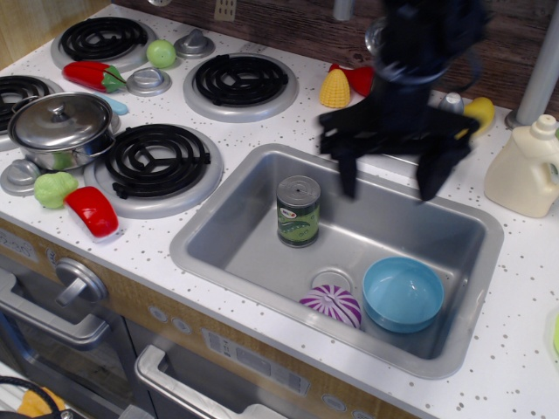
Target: Put detergent in sink
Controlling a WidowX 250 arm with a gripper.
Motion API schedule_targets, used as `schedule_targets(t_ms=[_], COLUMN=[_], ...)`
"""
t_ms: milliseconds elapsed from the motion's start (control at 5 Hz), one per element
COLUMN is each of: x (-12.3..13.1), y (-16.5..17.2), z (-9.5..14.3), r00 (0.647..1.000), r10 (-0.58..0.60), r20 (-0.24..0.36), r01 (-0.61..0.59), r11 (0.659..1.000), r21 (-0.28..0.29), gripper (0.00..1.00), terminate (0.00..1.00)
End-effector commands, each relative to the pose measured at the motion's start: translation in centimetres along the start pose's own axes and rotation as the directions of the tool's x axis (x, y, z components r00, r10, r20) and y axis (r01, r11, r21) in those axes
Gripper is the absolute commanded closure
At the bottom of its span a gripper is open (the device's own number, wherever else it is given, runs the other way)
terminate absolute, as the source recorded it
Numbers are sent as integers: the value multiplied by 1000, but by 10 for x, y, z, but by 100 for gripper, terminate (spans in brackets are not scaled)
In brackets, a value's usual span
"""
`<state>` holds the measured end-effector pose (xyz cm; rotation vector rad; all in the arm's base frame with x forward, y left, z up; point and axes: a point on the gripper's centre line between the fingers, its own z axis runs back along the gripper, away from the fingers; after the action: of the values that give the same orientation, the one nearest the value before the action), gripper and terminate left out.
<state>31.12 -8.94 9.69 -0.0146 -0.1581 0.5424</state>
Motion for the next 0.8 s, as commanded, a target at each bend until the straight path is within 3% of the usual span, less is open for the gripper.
schedule_targets(t_ms=[0, 200, 600], x=[24, 33, 48], y=[-51, -75, -118], z=[23, 32, 41], r00=[996, 994, 985], r10=[41, 46, 135], r20=[82, 101, 111], r01=[-34, -33, -124], r11=[996, 992, 987], r21=[-85, -123, -103], gripper=[0, 0, 0], terminate=[0, 0, 0])
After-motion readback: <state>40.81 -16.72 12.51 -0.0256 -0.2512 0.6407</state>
